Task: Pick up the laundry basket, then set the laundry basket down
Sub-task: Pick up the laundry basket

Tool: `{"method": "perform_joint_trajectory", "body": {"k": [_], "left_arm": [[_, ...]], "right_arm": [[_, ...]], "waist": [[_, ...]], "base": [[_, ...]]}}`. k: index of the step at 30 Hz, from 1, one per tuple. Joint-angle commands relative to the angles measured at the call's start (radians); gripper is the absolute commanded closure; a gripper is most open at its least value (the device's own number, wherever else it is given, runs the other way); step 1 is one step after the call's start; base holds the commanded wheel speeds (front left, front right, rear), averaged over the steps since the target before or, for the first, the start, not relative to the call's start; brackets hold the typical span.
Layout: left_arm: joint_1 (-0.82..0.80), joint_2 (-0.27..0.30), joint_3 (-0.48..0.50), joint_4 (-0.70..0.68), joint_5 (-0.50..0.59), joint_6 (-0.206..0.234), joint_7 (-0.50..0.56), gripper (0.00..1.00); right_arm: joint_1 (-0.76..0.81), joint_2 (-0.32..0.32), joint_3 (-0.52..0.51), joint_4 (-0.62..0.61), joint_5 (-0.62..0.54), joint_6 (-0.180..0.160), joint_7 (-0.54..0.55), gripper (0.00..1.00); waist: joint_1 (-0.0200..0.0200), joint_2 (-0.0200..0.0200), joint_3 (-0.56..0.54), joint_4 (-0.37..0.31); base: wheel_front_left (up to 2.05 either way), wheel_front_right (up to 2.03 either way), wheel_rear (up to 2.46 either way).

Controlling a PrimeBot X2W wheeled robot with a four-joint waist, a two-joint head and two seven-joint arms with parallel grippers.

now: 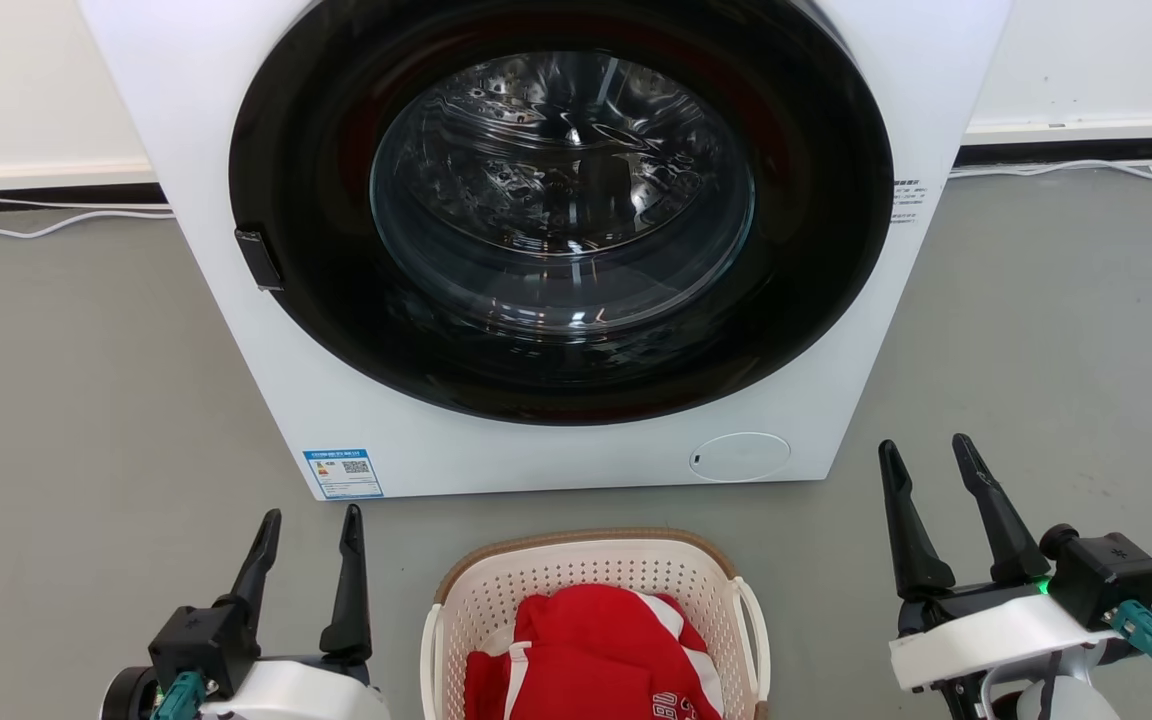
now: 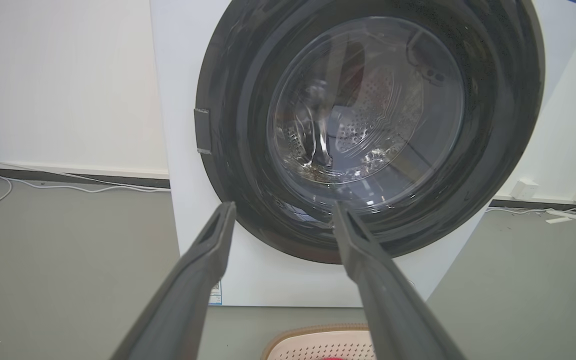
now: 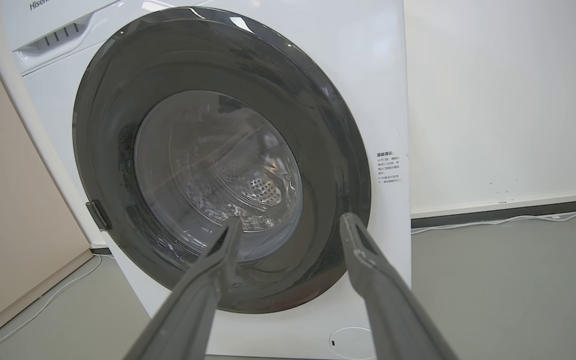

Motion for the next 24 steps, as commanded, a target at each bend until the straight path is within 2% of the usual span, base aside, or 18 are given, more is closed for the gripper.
{"method": "perform_joint_trajectory", "body": {"k": [1,24], "left_arm": [[-0.037,0.008,0.022,-0.029,-0.008,0.007,-0.006,0.0],[-0.053,0.008,0.021,-0.037,-0.017,0.022,-0.006,0.0]], "right_arm": [[-0.021,-0.001,0.021,-0.027,-0.008,0.007,-0.006,0.0],[-0.037,-0.002,0.015,-0.03,-0.011,0.007,-0.006,0.0]], "waist": [[0.0001,-0.0001,0.001,0.0],[0.0001,-0.0001,0.018,-0.008]], "base": [[0.0,0.0,0.0],[0.0,0.0,0.0]]}}
